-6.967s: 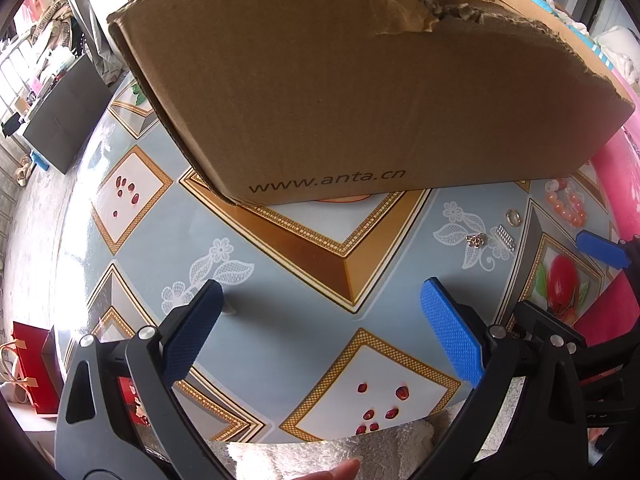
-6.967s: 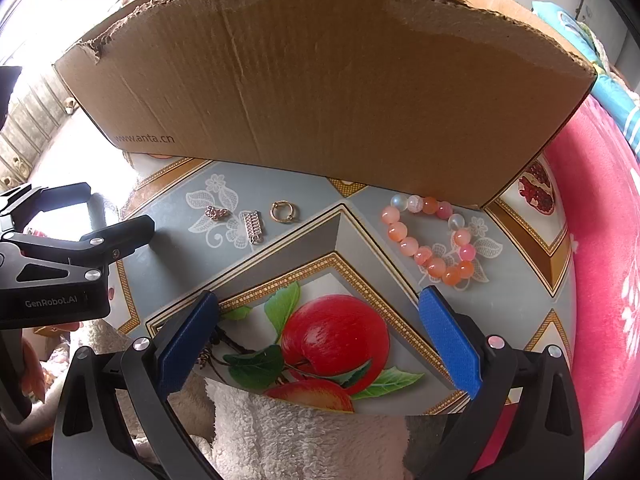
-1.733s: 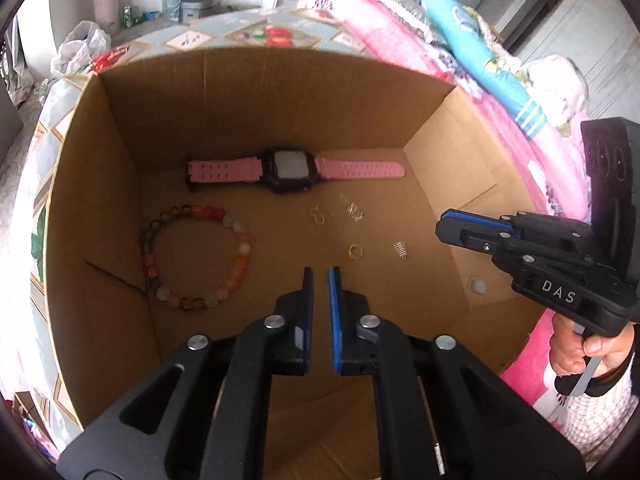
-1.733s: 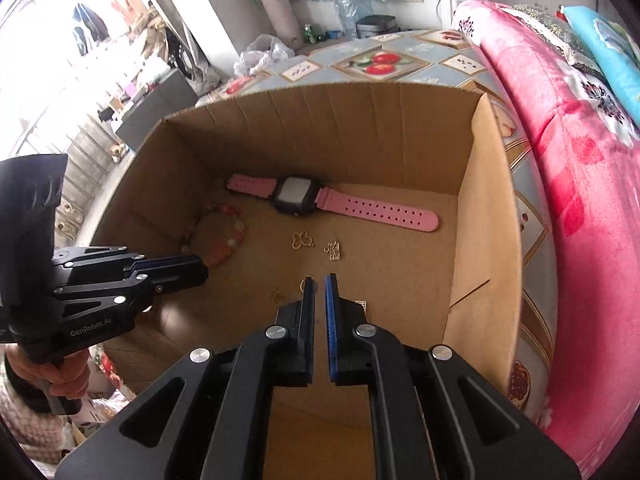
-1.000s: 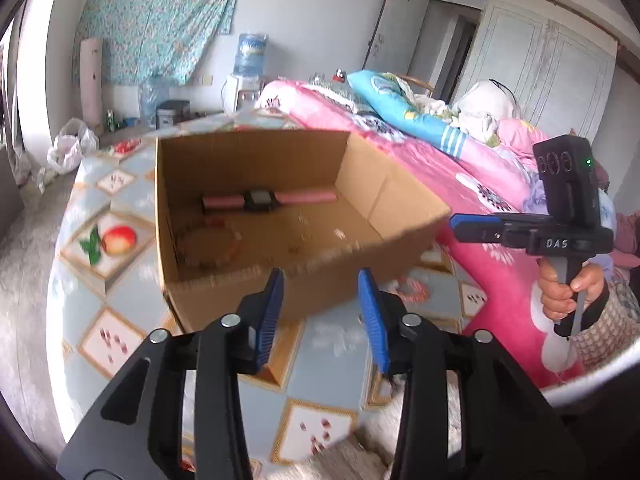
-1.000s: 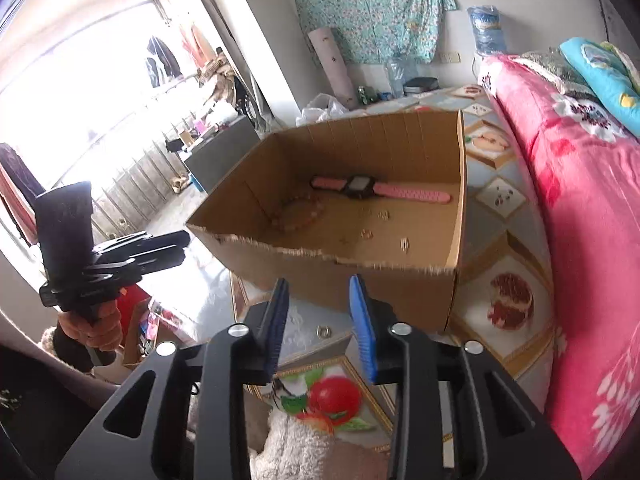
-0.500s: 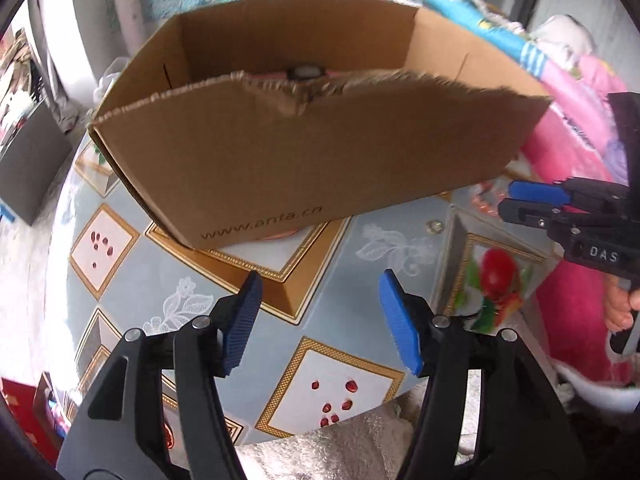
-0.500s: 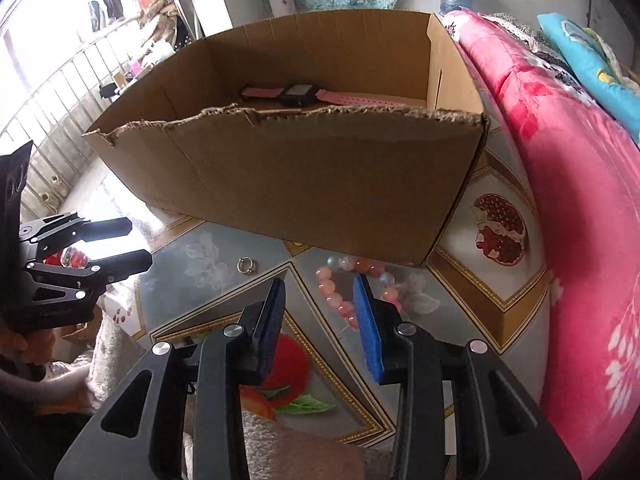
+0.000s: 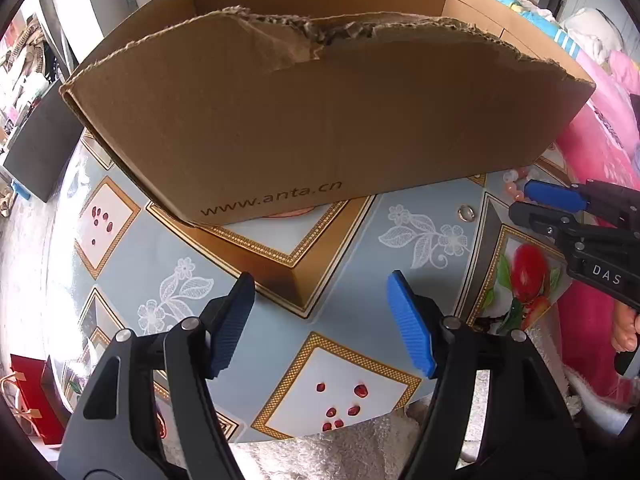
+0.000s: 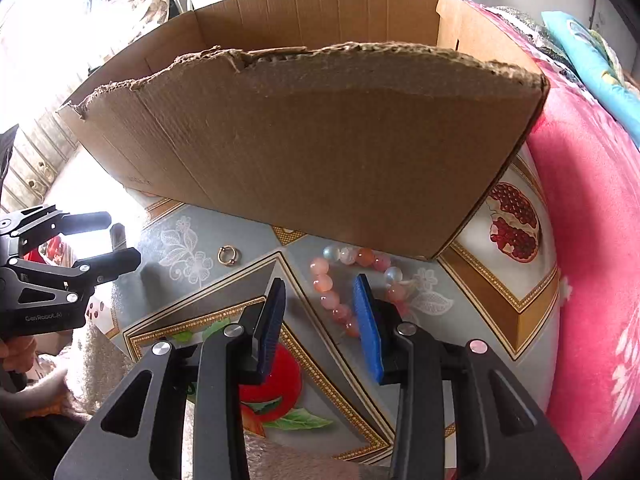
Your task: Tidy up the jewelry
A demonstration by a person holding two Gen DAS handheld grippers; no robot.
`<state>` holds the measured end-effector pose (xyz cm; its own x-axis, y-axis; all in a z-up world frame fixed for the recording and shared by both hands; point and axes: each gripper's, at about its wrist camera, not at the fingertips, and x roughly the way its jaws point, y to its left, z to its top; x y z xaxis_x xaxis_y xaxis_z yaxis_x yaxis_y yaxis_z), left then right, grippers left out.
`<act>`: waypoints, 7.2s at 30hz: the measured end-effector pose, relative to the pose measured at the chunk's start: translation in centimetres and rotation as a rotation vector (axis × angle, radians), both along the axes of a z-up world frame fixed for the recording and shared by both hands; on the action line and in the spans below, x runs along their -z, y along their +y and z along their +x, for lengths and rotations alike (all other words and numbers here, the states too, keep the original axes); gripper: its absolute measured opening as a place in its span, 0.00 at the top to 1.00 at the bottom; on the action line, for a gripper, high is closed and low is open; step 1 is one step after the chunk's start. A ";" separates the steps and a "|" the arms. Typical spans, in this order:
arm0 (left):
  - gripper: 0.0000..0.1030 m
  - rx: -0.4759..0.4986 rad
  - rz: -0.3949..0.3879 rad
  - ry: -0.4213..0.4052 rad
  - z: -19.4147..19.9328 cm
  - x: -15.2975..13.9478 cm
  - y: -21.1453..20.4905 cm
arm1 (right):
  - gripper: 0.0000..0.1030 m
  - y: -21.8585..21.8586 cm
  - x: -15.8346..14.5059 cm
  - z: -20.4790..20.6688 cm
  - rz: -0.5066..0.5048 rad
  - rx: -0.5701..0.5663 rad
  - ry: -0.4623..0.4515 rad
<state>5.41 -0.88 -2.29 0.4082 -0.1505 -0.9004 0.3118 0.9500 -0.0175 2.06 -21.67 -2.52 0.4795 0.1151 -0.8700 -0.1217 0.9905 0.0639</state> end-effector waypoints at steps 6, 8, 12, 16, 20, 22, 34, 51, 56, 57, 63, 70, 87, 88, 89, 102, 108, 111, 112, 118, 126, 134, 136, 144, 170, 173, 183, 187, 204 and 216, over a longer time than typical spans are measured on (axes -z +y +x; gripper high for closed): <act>0.36 -0.004 0.004 0.004 0.4 0.4 -0.8 | 0.68 0.1 -0.1 0.1 0.000 0.001 0.000; 0.35 -0.004 0.004 0.003 0.4 0.3 -0.5 | 0.70 0.2 -0.1 0.3 0.001 0.005 0.001; 0.34 -0.002 0.005 0.002 0.3 0.3 -0.4 | 0.72 0.2 -0.3 0.9 0.002 0.010 0.003; 0.34 -0.001 0.006 0.000 0.2 0.4 -0.5 | 0.80 -0.1 -0.4 1.1 -0.012 0.016 -0.002; 0.34 0.018 -0.021 -0.039 -0.3 0.0 -0.6 | 0.90 -0.8 -0.1 1.2 0.003 0.038 0.006; 0.34 0.052 -0.071 -0.071 -0.8 -0.5 -0.7 | 0.90 -1.2 -0.2 1.2 0.013 0.053 0.010; 0.58 0.300 -0.244 -0.172 -1.7 -1.3 -5.3 | 0.90 -3.7 0.2 0.6 0.083 0.097 0.006; 0.84 0.376 -0.080 -0.206 -0.8 0.8 -9.0 | 0.90 -5.5 0.5 -0.1 0.150 0.073 -0.022; 0.88 0.385 -0.076 -0.213 -0.7 0.9 -9.2 | 0.90 -5.3 0.6 -0.2 0.144 0.070 -0.032; 0.90 0.386 -0.078 -0.213 -0.8 0.8 -9.2 | 0.90 -5.1 0.6 -0.3 0.140 0.068 -0.034; 0.90 0.384 -0.110 -0.195 -0.7 0.7 -8.8 | 0.90 -5.5 0.7 -0.6 0.170 0.086 -0.039; 0.90 0.372 -0.177 -0.169 -1.0 0.1 -7.5 | 0.90 -7.2 -0.7 -1.6 0.287 0.114 -0.065; 0.90 0.401 -0.445 -0.285 -2.4 -9.0 -3.2 | 0.90 -12.9 -5.1 -3.9 0.672 0.222 -0.208; 0.90 0.398 -0.459 -0.290 -2.3 -9.3 -3.1 | 0.90 -13.0 -5.7 -4.1 0.671 0.220 -0.221; 0.90 0.392 -0.475 -0.299 -2.2 -9.8 -2.7 | 0.90 -13.3 -6.3 -4.1 0.665 0.218 -0.237; 0.90 0.261 -0.428 -0.184 6.1 -11.9 -0.9 | 0.90 -12.0 -14.8 -0.4 0.584 0.064 -0.380; 0.90 0.193 -0.313 0.006 11.5 -7.7 -1.4 | 0.90 -8.0 -13.9 5.3 0.555 -0.055 -0.230; 0.90 0.181 -0.280 0.077 12.9 -6.0 -1.6 | 0.90 -6.3 -12.0 7.9 0.539 -0.086 -0.104; 0.90 0.178 -0.271 0.094 13.3 -5.6 -1.6 | 0.90 -5.6 -11.2 8.9 0.531 -0.099 -0.048; 0.89 0.188 -0.211 0.130 13.9 -4.7 -1.8 | 0.89 -3.4 -7.7 11.0 0.406 -0.110 0.149; 0.89 0.187 -0.201 0.160 14.2 -4.5 -1.6 | 0.89 -5.6 -9.4 9.8 0.327 -0.048 0.047; 0.88 0.155 -0.178 0.213 15.0 -4.1 -1.8 | 0.89 -7.0 -11.7 8.7 0.340 -0.016 -0.044; 0.77 0.134 -0.181 0.225 15.3 -4.0 -1.7 | 0.88 -7.2 -11.7 8.7 0.348 -0.009 -0.049; 0.67 0.113 -0.185 0.166 15.0 -5.1 -1.1 | 0.88 -8.1 -11.8 8.0 0.369 0.015 -0.068; 0.23 -0.176 -0.369 0.020 10.0 -6.4 7.9 | 0.47 -9.7 -6.4 7.3 0.378 0.197 0.027; 0.21 -0.158 -0.395 0.048 9.4 -5.3 6.9 | 0.46 -9.4 -6.4 7.4 0.378 0.195 0.032; 0.21 -0.185 -0.337 0.014 7.6 -5.4 6.1 | 0.45 -8.7 -6.8 6.5 0.348 0.194 0.039; 0.20 -0.187 -0.363 0.022 5.9 -5.7 6.8 | 0.46 -8.3 -7.0 4.9 0.352 0.192 0.037; 0.20 -0.202 -0.400 -0.003 -0.8 -5.3 7.6 | 0.46 -7.5 -6.5 -0.9 0.330 0.189 0.024; 0.16 -0.244 -0.305 -0.278 -5.4 -8.5 8.5 | 0.32 -7.8 -8.4 -5.3 0.238 0.259 -0.142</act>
<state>0.01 7.57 6.24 0.6832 -0.2610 -0.6820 0.1130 0.9605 -0.2544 -3.28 -29.47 5.91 0.6331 0.1647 -0.7564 0.1068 0.9492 0.2961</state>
